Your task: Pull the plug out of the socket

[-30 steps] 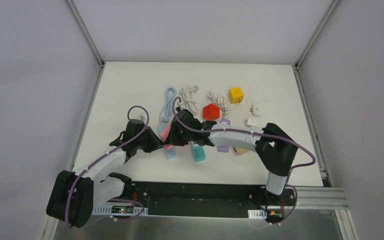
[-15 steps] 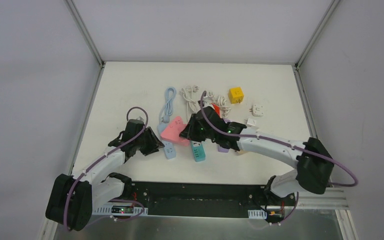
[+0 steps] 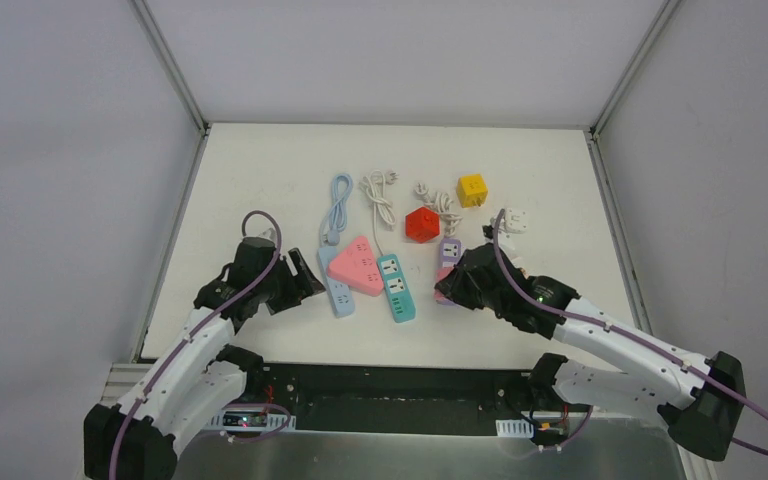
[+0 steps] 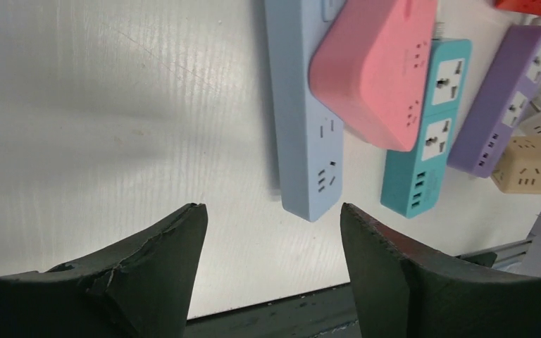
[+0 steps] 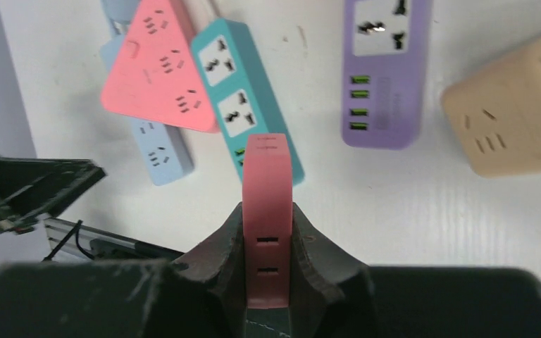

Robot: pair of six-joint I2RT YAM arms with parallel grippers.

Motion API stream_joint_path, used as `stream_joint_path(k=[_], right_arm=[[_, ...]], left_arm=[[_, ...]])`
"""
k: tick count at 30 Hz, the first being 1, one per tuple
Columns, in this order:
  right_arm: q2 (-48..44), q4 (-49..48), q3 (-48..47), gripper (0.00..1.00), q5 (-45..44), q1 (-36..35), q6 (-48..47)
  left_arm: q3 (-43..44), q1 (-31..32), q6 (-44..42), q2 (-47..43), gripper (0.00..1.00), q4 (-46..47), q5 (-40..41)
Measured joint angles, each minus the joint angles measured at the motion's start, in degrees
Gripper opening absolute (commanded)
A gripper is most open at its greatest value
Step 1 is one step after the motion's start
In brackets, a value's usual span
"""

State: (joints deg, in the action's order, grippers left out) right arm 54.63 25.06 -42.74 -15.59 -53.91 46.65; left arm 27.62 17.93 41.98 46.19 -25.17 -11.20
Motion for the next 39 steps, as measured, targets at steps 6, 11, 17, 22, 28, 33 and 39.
stream_joint_path(k=[6,11,17,22,28,33,39], right_arm=[[-4.3,5.1,4.7,0.16,0.1,0.1,2.3],[-5.8,3.8,9.6,0.22,2.6,0.1,2.8],[-4.1,-0.9,15.8,0.28,6.6,0.1,3.2],[-2.8,-4.2,18.8,0.65,8.2,0.1,4.4],[-4.7,-3.4,20.2,0.81,5.3,0.3,6.5],[-6.8,1.7,16.8,0.86,-0.1,0.5,5.9],[-5.0,-2.2,8.3,0.87,-1.3,0.5,-1.7]], left_arm=[[2.3,0.0,-1.0,-7.5,0.83,-5.0,1.5],[2.5,0.0,-1.3,-9.0,0.91,-8.3,1.6],[2.5,0.0,-2.1,-8.7,0.99,-9.6,1.7],[3.1,0.0,-2.1,-6.4,0.99,-10.0,3.4],[4.5,0.0,-2.1,-2.8,0.99,-8.3,4.6],[4.3,0.0,-1.9,-1.9,0.97,-4.0,3.1],[3.0,0.1,-0.7,-1.0,0.88,2.4,0.0]])
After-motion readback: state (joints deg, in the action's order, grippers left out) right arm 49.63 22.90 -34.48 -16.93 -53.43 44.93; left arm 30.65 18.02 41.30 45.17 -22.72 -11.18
